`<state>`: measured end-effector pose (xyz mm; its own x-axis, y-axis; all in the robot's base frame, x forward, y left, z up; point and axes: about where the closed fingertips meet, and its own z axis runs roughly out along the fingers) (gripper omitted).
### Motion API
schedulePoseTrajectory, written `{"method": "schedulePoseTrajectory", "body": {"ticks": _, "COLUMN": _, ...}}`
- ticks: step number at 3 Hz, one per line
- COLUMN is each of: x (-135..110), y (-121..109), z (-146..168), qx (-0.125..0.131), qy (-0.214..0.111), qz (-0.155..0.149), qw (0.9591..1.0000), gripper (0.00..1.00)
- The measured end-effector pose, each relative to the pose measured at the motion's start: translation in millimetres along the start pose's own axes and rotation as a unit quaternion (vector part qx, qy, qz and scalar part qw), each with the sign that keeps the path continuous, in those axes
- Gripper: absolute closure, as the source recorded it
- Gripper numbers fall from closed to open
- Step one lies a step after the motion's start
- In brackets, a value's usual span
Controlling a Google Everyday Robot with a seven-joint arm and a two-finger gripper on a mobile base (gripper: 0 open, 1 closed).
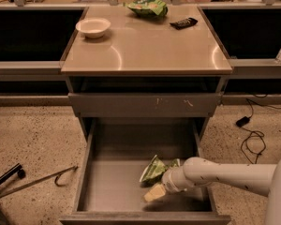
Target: Pick green jalapeno chip bag from middle drawer and place on counter
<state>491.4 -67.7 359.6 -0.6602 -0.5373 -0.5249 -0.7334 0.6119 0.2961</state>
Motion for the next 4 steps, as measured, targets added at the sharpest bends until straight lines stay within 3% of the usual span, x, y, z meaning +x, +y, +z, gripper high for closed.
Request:
{"method": "schedulePoseTrajectory", "body": {"ticks": 2, "x": -13, "y": -3, "z": -3, "qx": 0.002, "qy": -0.011, "qz": -0.003, "qw": 0.9999, "gripper": 0.0}}
{"method": "schedulePoseTrajectory", "body": {"ticks": 4, "x": -56, "y": -5, "z": -16, "qx": 0.008, "qy": -0.041, "qz": -0.024, "qw": 0.9989, "gripper": 0.0}}
